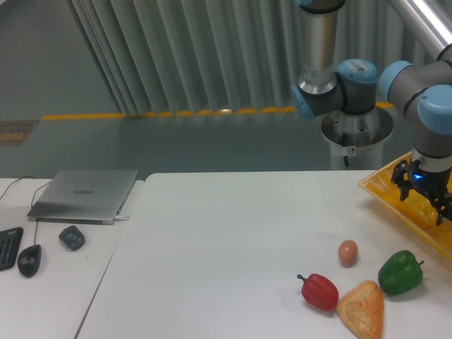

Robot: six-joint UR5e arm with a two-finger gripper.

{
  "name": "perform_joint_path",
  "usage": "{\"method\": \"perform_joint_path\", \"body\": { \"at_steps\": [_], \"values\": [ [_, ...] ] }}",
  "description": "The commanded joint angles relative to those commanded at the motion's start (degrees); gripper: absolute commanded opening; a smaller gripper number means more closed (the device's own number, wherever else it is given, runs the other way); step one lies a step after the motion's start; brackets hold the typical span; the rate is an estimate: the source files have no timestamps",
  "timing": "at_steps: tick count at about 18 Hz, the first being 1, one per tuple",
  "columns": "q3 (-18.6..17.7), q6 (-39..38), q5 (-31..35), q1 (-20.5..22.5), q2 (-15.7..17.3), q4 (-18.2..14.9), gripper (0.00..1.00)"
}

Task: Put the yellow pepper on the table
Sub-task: 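Lower the gripper into the yellow crate toward the yellow pepper, then close the gripper on the yellow pepper inside the crate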

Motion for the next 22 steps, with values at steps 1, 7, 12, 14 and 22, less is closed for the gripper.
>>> {"method": "perform_joint_path", "body": {
  "at_steps": [1,7,12,14,22],
  "values": [
    [-0.17,1.95,0.35,-0.09,0.0,0.09,1.0],
    [-0.26,15.75,4.84,-2.37,-0.09,-0.09,1.0],
    [-0.61,29.55,5.71,-4.47,-0.26,-0.09,1.0],
    [-0.7,30.78,6.68,-5.8,-0.7,-0.35,1.0],
    [-1.93,44.75,11.69,-5.63,-0.7,-0.79,1.0]
  ]
}}
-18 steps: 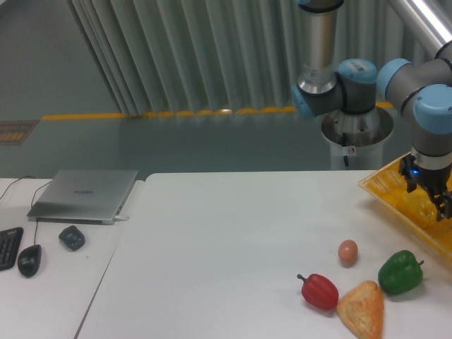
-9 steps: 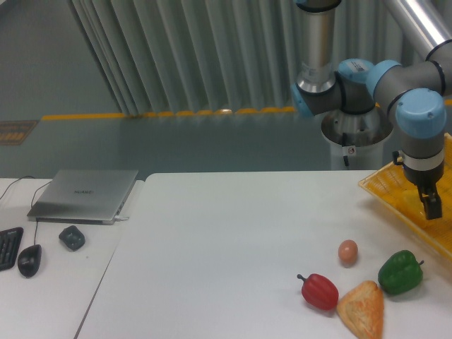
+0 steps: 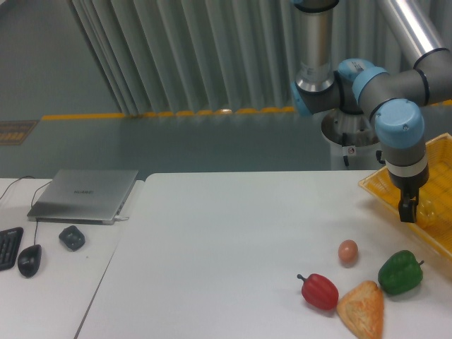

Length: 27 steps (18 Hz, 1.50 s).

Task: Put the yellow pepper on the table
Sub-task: 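Close the gripper on the yellow pepper inside the crate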

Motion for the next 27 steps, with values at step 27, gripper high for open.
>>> {"method": "perform_joint_path", "body": {
  "at_steps": [27],
  "values": [
    [-5.98,6.17,1.42,3.69,0.7,0.61,1.0]
  ]
}}
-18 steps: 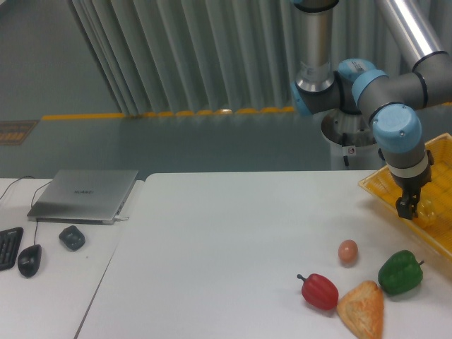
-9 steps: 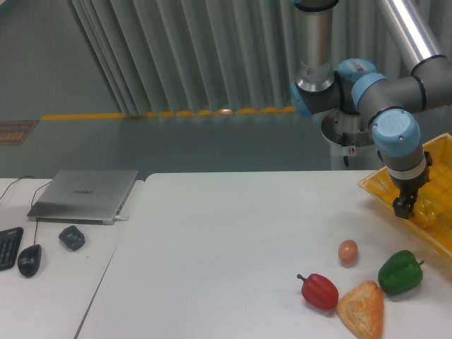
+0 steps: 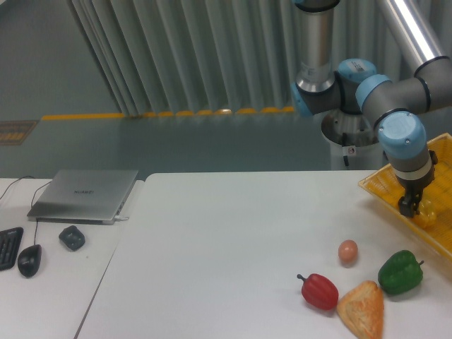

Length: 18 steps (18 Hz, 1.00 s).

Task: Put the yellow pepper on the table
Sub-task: 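Close the gripper on the yellow pepper inside the crate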

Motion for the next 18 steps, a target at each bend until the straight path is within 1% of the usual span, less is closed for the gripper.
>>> {"method": "perform_joint_path", "body": {
  "at_steps": [2,5,12,15,18],
  "values": [
    [0.0,-0.09,-0.61,0.26,-0.26,0.17,1.0],
    [0.35,-0.26,-3.51,0.7,-0.35,0.35,1.0],
    [-0.26,-0.27,-3.34,0.35,-0.44,0.53,1.0],
    [-1.84,-0.09,-2.99,0.44,-0.44,2.89,1.0],
    [-2.55,-0.09,-3.25,0.7,-0.7,3.95,1.0]
  ]
}}
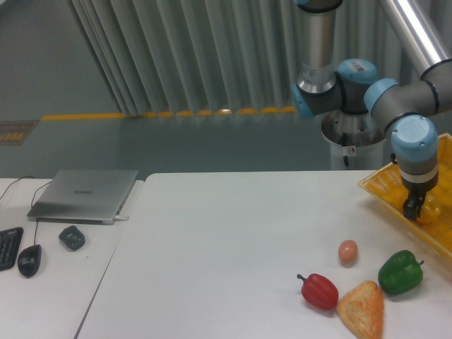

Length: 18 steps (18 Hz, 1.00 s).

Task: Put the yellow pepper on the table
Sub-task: 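Close the gripper on the yellow pepper inside the crate, then lift the yellow pepper out of the crate and carry it over the table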

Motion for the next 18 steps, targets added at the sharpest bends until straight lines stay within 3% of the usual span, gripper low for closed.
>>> {"method": "perform_joint_path", "body": {
  "at_steps": [8,12,15,16,18],
  "values": [
    [0.0,-0.17,0.0,0.44,-0.09,0.18,0.97],
    [0.26,-0.35,0.26,1.14,-0.35,0.09,0.52],
    [0.44,-0.17,0.35,1.76,-0.35,0.0,0.48],
    [0.7,-0.26,0.26,1.76,-0.35,0.0,0.42],
    [1.49,0.0,0.44,1.76,-0.35,-0.17,0.43]
  ]
}}
